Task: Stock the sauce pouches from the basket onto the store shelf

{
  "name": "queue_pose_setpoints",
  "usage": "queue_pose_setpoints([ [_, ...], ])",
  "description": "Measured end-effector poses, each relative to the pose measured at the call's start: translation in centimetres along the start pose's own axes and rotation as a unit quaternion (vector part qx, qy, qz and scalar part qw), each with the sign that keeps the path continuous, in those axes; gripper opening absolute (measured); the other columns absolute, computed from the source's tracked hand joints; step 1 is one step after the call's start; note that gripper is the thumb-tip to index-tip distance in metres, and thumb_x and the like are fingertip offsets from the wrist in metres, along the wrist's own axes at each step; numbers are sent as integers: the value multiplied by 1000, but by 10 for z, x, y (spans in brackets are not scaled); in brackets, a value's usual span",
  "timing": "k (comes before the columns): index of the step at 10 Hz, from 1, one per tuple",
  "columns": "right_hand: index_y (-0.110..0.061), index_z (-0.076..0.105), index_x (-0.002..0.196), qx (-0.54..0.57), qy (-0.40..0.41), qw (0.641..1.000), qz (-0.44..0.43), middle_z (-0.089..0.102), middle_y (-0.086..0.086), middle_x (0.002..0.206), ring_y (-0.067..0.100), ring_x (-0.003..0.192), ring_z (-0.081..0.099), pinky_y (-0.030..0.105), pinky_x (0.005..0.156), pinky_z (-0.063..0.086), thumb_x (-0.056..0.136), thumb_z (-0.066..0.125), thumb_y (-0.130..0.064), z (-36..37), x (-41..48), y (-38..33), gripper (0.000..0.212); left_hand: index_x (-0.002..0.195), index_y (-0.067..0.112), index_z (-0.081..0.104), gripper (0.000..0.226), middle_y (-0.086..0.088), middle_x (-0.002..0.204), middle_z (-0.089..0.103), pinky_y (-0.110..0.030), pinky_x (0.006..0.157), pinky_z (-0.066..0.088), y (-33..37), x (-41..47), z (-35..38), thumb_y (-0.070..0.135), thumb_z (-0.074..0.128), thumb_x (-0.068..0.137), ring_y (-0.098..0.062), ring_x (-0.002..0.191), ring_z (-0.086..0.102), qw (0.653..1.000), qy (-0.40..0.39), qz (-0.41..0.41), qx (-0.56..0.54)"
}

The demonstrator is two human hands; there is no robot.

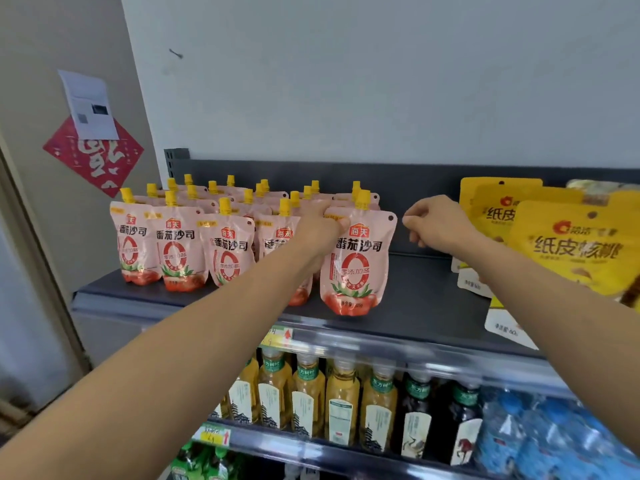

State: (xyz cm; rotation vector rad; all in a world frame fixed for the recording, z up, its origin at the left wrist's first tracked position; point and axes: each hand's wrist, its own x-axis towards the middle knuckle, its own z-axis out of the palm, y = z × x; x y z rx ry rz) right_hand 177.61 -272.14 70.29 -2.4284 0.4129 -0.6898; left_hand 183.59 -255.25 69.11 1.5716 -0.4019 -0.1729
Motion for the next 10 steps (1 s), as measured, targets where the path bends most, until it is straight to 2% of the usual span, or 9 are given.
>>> queue_pose_setpoints([
  [1,-7,66,105,-4,-7,1000,8,63,4,70,11,55,55,19,51,41,95,52,-18,-3,-7,3,20,133,16,44,43,-15,113,66,-47,83,57,-7,6,3,2,49,92,-24,88,69,1000,-7,-7,-3],
  [2,-9,66,102,-12,-16,1000,6,63,2,67,10,56,56,19,52,41,95,52,-21,-2,-12,6,20,128,14,49,39,-14,111,67,-47,86,56,-16,9,6,0,49,92,-23,89,68,1000,-8,2,20],
  [4,-13,65,92,-25,-48,998,8,61,1,63,10,54,53,19,50,38,95,52,-23,2,-20,7,17,126,15,51,38,-12,114,65,-43,86,56,-20,14,6,-2,46,92,-21,90,66,1000,-18,-9,5],
  [5,-12,67,90,-32,-72,997,7,61,1,62,10,52,53,20,50,37,94,53,-24,3,-26,6,19,115,12,54,30,-9,109,65,-46,83,57,-14,16,6,-4,46,92,-21,89,67,997,-14,25,77],
  [6,-12,68,90,-29,-86,996,8,60,1,62,10,53,52,19,50,37,94,53,-24,5,-32,5,20,101,14,55,22,0,92,60,-32,71,57,-7,18,4,-4,46,91,-12,76,62,984,-7,71,162],
  [7,-12,68,89,-28,-98,995,11,59,1,62,10,53,51,18,49,37,94,53,-24,5,-40,4,20,89,16,53,20,-3,95,59,-27,72,54,-6,20,5,-2,45,92,-17,86,60,969,6,106,221],
  [8,-12,68,89,-37,-112,993,13,60,1,63,10,54,52,18,50,38,95,54,-24,5,-44,5,19,84,16,52,19,-3,92,57,-20,65,48,-7,23,6,-1,47,92,-17,87,56,954,11,129,270],
  [9,-12,67,90,-34,-111,993,22,60,1,63,10,55,53,19,52,39,95,54,-24,5,-49,3,19,105,12,58,25,-5,106,60,-21,73,46,-6,20,6,-5,49,89,-18,97,55,938,13,151,310],
  [10,-13,67,88,-33,-105,994,22,60,0,62,10,55,52,19,52,40,94,54,-24,5,-55,-2,18,119,10,56,35,-6,123,58,-20,82,41,-2,18,4,-6,52,88,-19,112,55,920,30,182,345],
])
